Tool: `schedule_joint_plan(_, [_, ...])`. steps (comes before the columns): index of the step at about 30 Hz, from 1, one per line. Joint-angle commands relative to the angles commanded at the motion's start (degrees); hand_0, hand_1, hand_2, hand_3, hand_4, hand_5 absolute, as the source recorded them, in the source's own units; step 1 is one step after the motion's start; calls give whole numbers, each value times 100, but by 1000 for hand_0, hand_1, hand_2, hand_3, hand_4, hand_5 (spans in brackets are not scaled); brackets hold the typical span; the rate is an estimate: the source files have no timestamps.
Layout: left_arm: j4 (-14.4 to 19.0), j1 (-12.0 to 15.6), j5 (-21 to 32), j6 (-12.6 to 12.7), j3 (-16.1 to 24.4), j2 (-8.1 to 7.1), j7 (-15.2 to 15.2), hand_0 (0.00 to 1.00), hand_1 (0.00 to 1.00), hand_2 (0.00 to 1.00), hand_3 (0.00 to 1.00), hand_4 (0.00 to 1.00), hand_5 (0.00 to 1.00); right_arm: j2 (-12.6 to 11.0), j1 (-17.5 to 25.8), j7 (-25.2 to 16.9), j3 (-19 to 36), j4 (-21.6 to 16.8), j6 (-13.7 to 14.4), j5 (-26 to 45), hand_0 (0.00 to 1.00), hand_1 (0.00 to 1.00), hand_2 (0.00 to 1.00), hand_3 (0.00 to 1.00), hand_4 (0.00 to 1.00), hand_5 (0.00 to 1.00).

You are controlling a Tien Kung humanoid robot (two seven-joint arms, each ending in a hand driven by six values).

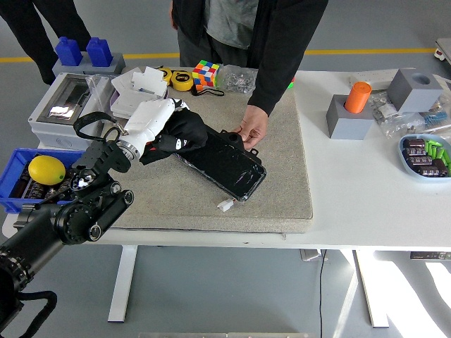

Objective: Pick the rag up,wipe the panel,place it on the desk

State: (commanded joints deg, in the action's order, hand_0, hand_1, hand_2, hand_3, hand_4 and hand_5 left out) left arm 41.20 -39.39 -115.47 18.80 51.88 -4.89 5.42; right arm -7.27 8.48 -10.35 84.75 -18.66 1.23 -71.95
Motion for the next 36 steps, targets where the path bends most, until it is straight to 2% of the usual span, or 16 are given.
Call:
schedule_joint_plan(5, [-119, 91, -225, -20, 477, -34, -65, 235, 313, 461, 553, 752, 2, 5, -8, 1, -4, -1, 1, 6, 593, 607, 551, 539, 935, 365])
schedule_joint_plan(8, [157, 314, -338, 0, 1058, -132, -140, 237, 315, 459, 554, 750, 2, 5, -21, -2, -8, -7, 2, 13, 591, 606, 551, 539, 936, 365])
schedule_joint_plan(11, [600, 665, -255, 77, 1689, -279, -235, 237, 315, 459, 554, 750, 2, -1, -24, -1, 19, -2, 3, -4, 591, 606, 551, 539, 936, 365])
schedule_joint_plan(12, [695, 767, -195, 123, 1876, -308, -240, 255, 354, 456, 558, 751, 2, 2, -16, -1, 35, 1, 3, -12, 591, 606, 551, 539, 935, 367])
schedule_joint_plan(15, [723, 964, -28, 333, 2182, -341, -217, 255, 354, 456, 558, 751, 2, 16, 13, 1, 66, 6, 1, -33, 591, 606, 551, 539, 935, 367])
schedule_joint_plan(19, [712, 1176, -40, 519, 2265, -273, -367, 255, 369, 456, 560, 761, 2, 28, 19, -2, 56, -4, -1, -28, 592, 605, 550, 539, 936, 366])
schedule_joint_plan(26, [863, 1523, -232, 670, 2234, -36, -973, 255, 395, 462, 561, 772, 2, 12, -4, -6, 1, -12, 0, -7, 594, 605, 550, 539, 935, 366])
schedule_joint_plan(29, [817, 1555, -282, 662, 2161, 20, -1054, 255, 395, 462, 561, 772, 2, 7, -4, -5, -14, -8, 0, -6, 594, 605, 550, 539, 935, 366])
schedule_joint_plan(30, [776, 1551, -304, 650, 2138, 33, -1052, 281, 444, 491, 565, 790, 2, 6, -8, -5, -20, -9, 0, -5, 592, 605, 550, 538, 934, 367])
schedule_joint_plan(35, [596, 1540, -302, 502, 1983, 47, -1072, 281, 444, 491, 565, 790, 2, 7, -10, -4, -28, -9, 0, 1, 592, 605, 550, 538, 934, 367])
schedule_joint_plan(36, [580, 1545, -280, 474, 1972, 50, -1072, 435, 576, 581, 589, 943, 4, 6, -9, -4, -29, -9, 0, 2, 593, 605, 550, 538, 934, 366])
